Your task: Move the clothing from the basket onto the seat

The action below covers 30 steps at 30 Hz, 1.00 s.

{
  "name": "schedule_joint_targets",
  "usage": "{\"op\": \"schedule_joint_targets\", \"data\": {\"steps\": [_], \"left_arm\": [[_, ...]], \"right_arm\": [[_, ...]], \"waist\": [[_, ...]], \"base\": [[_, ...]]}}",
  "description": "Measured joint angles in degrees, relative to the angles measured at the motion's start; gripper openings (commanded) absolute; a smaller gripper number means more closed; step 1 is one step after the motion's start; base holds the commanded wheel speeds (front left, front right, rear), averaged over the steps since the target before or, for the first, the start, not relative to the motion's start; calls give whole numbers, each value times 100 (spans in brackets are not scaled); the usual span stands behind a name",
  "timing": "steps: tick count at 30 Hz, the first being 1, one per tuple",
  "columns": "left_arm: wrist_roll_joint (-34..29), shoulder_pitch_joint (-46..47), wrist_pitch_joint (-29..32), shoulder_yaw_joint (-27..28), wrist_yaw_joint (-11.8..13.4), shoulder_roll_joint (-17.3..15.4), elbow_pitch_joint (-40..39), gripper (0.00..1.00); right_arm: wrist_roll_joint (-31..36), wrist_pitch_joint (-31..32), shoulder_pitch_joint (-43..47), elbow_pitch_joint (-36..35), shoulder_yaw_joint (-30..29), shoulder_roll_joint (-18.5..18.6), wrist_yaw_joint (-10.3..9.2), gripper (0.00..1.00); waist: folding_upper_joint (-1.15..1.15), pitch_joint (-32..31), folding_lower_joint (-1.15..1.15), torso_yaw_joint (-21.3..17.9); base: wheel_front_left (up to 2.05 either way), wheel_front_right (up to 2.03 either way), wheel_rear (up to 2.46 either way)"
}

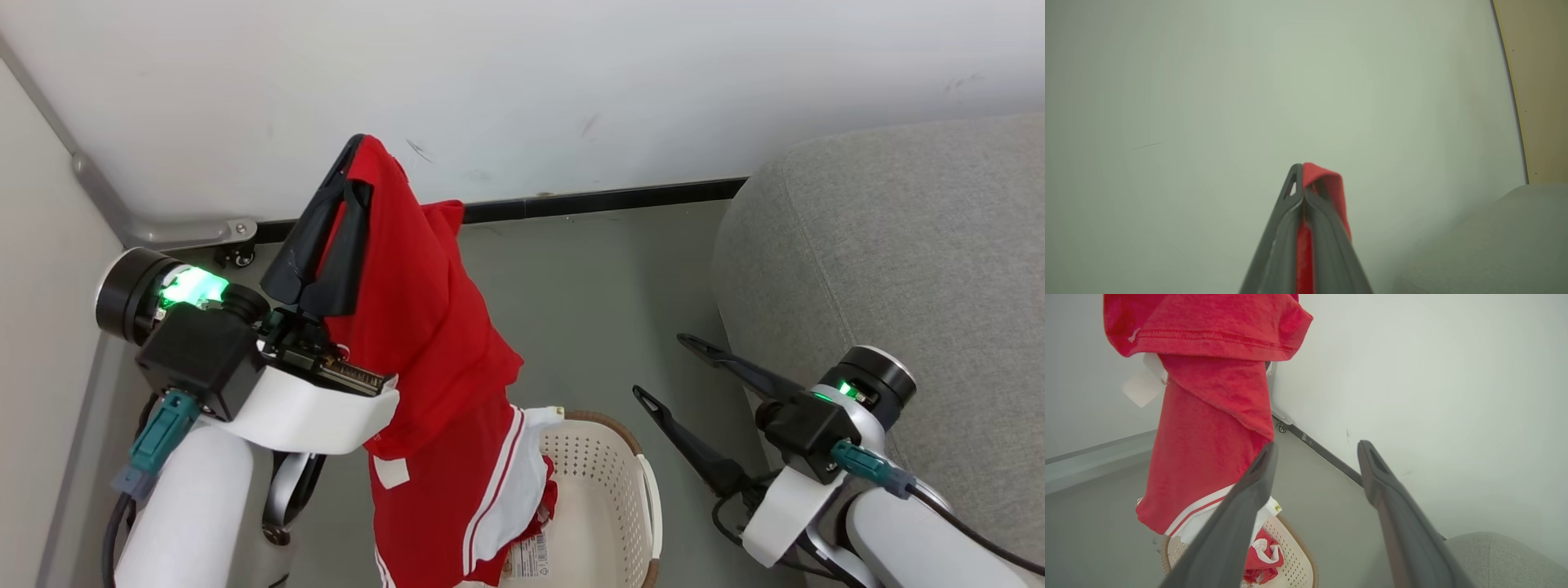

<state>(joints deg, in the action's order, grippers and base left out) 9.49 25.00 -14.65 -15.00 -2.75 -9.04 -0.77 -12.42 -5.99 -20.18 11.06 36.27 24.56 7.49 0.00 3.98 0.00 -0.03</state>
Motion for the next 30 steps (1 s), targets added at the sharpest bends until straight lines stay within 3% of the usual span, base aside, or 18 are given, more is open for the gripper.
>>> {"op": "schedule_joint_targets", "data": {"steps": [11,17,30], "left_arm": [[42,78,0,-370,-335,-91,-162,0],[109,380,-1,-508,-385,-44,-363,0],[211,566,-1,-840,-433,15,-519,0]], "right_arm": [[-382,309,-361,-204,621,586,0,100],[-591,555,-589,-344,1226,877,1,100],[-1123,831,-1086,-542,1960,1173,0,100]], "waist": [[0,-56,0,76],[0,-66,0,137],[0,-63,0,224]], "base": [[0,0,0],[0,0,0],[0,0,0]]}}
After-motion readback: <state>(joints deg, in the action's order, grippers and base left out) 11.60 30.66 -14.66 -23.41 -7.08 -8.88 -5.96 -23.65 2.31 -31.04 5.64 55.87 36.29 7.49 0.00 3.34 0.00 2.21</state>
